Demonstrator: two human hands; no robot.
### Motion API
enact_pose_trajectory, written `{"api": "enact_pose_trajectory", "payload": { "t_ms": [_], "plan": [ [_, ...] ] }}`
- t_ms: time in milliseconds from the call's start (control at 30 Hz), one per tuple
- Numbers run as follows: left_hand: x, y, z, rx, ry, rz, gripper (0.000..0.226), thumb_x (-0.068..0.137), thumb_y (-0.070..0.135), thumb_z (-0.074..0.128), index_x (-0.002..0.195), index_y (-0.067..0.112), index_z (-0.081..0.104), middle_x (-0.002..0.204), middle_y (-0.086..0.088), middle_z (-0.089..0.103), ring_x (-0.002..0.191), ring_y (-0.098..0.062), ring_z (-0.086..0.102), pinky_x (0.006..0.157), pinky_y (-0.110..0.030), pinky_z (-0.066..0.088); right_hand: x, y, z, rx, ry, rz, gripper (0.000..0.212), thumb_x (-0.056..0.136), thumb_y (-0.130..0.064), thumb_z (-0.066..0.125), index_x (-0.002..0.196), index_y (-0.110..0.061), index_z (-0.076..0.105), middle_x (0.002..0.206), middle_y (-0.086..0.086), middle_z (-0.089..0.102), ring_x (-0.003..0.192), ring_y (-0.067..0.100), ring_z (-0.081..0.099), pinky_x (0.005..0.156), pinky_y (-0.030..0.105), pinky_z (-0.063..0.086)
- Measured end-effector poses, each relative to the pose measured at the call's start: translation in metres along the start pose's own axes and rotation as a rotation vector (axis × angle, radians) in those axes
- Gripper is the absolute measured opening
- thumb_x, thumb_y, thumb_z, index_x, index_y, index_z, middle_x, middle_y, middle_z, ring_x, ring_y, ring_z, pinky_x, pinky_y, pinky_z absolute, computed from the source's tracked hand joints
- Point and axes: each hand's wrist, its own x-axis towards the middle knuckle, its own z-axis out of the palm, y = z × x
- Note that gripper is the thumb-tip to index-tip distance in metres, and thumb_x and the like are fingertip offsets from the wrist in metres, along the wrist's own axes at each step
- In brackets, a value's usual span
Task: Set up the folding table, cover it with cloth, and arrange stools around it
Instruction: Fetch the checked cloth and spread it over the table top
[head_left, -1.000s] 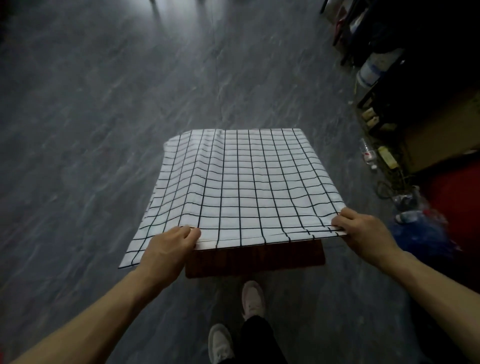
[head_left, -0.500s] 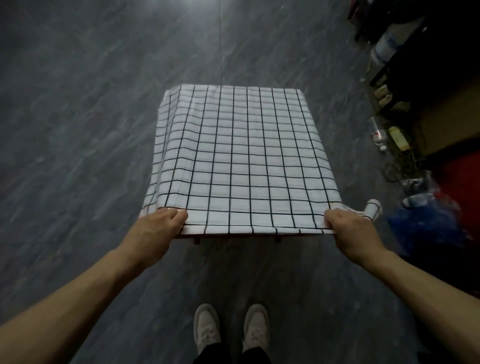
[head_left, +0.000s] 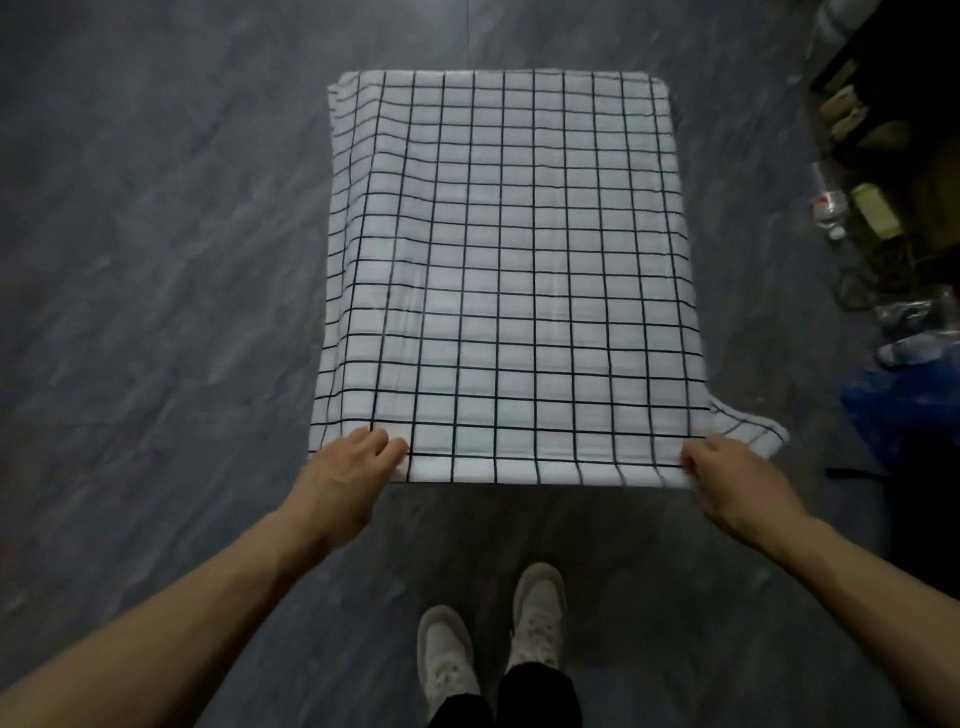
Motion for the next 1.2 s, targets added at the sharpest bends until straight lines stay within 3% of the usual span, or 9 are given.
{"api": "enact_pose_trajectory", "payload": {
  "t_ms": [100,200,367,533,733,867,1000,1100,1200],
  "plan": [
    [0.001,0.000,-0.002,0.075,-0.101,-0.002,0.049,0.066,0.036,0.084,0.107,0.020,0.062,0.095,0.000,0.063,0.083,-0.020,0.058,0.067,-0.034,0.050,-0.004,-0.009,-0.005,-0.007,-0.044,-0.047,0.044,0.080,-0.051,0.072,0.114,-0.030,0.056,0.109,-0.004,0.058,0.101,0.020,0.056,0.081,0.034,0.048],
    [0.012,0.001,-0.016,0.112,-0.062,-0.019,0.048,0.071,0.047,0.079,0.105,0.020,0.061,0.097,-0.001,0.063,0.087,-0.021,0.058,0.070,-0.037,0.051,0.004,-0.022,-0.022,0.067,0.081,-0.070,0.047,0.085,-0.046,0.069,0.125,-0.024,0.058,0.118,0.000,0.059,0.109,0.022,0.055,0.088,0.036,0.048],
    [0.047,-0.002,-0.032,0.071,0.013,-0.092,0.067,0.082,0.056,0.066,0.135,0.019,0.048,0.138,-0.006,0.052,0.123,-0.025,0.049,0.095,-0.040,0.050,0.040,-0.039,-0.048,0.152,0.223,-0.094,0.061,0.080,-0.038,0.076,0.133,-0.020,0.053,0.127,0.005,0.054,0.116,0.024,0.050,0.096,0.039,0.048],
    [0.087,-0.008,-0.016,0.079,-0.029,-0.129,0.103,0.083,0.068,0.058,0.157,0.026,0.002,0.166,-0.009,-0.002,0.152,-0.030,0.004,0.122,-0.044,0.020,0.088,-0.051,-0.043,0.029,0.173,-0.120,0.096,0.078,-0.052,0.075,0.154,-0.031,0.020,0.162,0.008,0.012,0.149,0.028,0.011,0.120,0.043,0.019],
    [0.118,-0.012,0.027,0.065,-0.018,-0.104,0.101,0.088,0.075,0.039,0.151,0.031,-0.028,0.158,-0.007,-0.035,0.147,-0.028,-0.029,0.121,-0.047,-0.008,0.123,-0.037,-0.008,-0.047,0.127,-0.109,0.123,0.076,-0.054,0.076,0.153,-0.034,-0.018,0.161,0.007,-0.027,0.148,0.028,-0.022,0.122,0.047,0.000],
    [0.116,-0.020,0.051,0.104,0.031,-0.090,0.101,0.090,0.060,0.052,0.155,0.026,-0.017,0.162,-0.010,-0.027,0.149,-0.032,-0.024,0.122,-0.050,-0.005,0.126,-0.011,0.009,-0.061,0.164,-0.136,0.128,0.074,-0.037,0.082,0.154,-0.034,-0.017,0.160,0.006,-0.028,0.147,0.026,-0.027,0.121,0.049,-0.005],
    [0.119,-0.022,0.057,0.145,0.033,-0.119,0.114,0.079,0.027,0.076,0.158,0.022,-0.007,0.164,-0.013,-0.016,0.151,-0.034,-0.013,0.118,-0.051,-0.004,0.130,0.021,0.020,-0.018,0.281,-0.109,0.125,0.067,0.006,0.076,0.157,-0.031,-0.002,0.165,0.009,-0.009,0.151,0.026,-0.012,0.121,0.050,0.009],
    [0.120,-0.021,0.057,0.153,0.028,-0.134,0.115,0.080,0.029,0.077,0.158,0.023,-0.008,0.165,-0.012,-0.016,0.151,-0.034,-0.013,0.118,-0.051,-0.002,0.130,0.032,0.021,-0.042,0.306,-0.080,0.127,0.061,0.025,0.061,0.158,-0.029,-0.001,0.165,0.007,-0.010,0.151,0.025,-0.011,0.121,0.044,0.007],
    [0.120,-0.021,0.057,0.151,0.034,-0.139,0.114,0.080,0.038,0.076,0.158,0.023,-0.005,0.165,-0.012,-0.013,0.152,-0.034,-0.010,0.118,-0.051,0.001,0.129,0.027,0.020,-0.044,0.291,-0.073,0.131,0.059,0.022,0.065,0.157,-0.029,-0.006,0.165,0.008,-0.012,0.151,0.026,-0.013,0.120,0.044,0.004]
  ]
}}
